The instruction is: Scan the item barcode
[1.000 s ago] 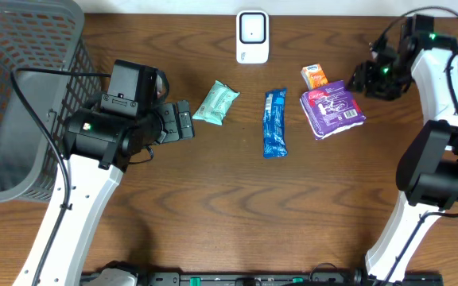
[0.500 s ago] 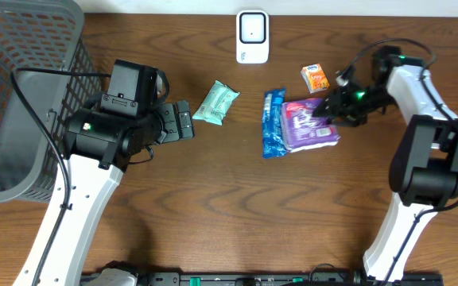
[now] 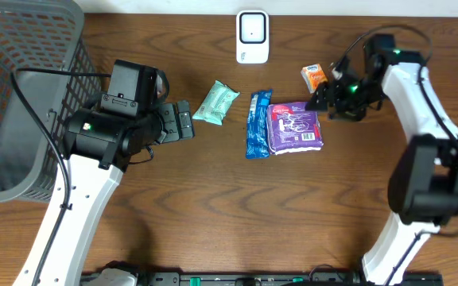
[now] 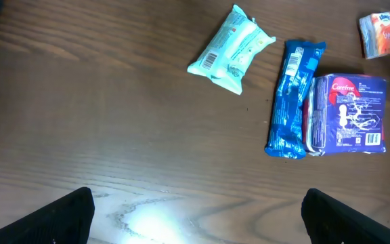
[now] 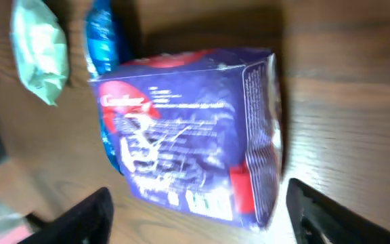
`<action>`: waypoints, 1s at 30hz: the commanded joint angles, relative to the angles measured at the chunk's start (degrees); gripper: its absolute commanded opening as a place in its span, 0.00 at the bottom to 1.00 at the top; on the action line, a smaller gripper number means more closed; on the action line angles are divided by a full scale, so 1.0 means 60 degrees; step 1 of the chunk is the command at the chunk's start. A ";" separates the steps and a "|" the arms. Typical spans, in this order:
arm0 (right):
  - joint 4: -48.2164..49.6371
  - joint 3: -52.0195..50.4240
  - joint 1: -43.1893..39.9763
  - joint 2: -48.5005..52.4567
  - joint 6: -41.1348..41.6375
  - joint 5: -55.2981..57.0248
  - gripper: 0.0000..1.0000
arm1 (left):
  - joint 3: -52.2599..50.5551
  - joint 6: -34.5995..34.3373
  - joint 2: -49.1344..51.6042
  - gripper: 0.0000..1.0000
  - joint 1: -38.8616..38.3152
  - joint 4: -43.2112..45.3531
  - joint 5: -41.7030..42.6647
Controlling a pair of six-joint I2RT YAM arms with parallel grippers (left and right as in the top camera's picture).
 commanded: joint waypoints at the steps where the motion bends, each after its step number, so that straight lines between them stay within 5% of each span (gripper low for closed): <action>1: 0.0000 0.0200 0.0033 -0.0831 0.0204 0.0710 0.90 | 0.0026 0.0160 0.0058 0.98 0.0051 -0.0025 -0.0124; 3: 0.0000 0.0200 0.0062 -0.0936 0.0200 0.0805 0.99 | 0.0026 0.0160 0.0058 0.98 0.0051 -0.0025 -0.0124; 21: 0.0433 -0.0324 0.1053 -0.0780 0.0419 0.0929 0.99 | 0.0026 0.0160 0.0058 0.98 0.0051 -0.0029 -0.0127; 30: 0.0856 -0.0324 0.1395 -0.0780 0.1719 0.3078 0.99 | 0.0026 0.0160 0.0058 0.98 0.0051 -0.0025 -0.0127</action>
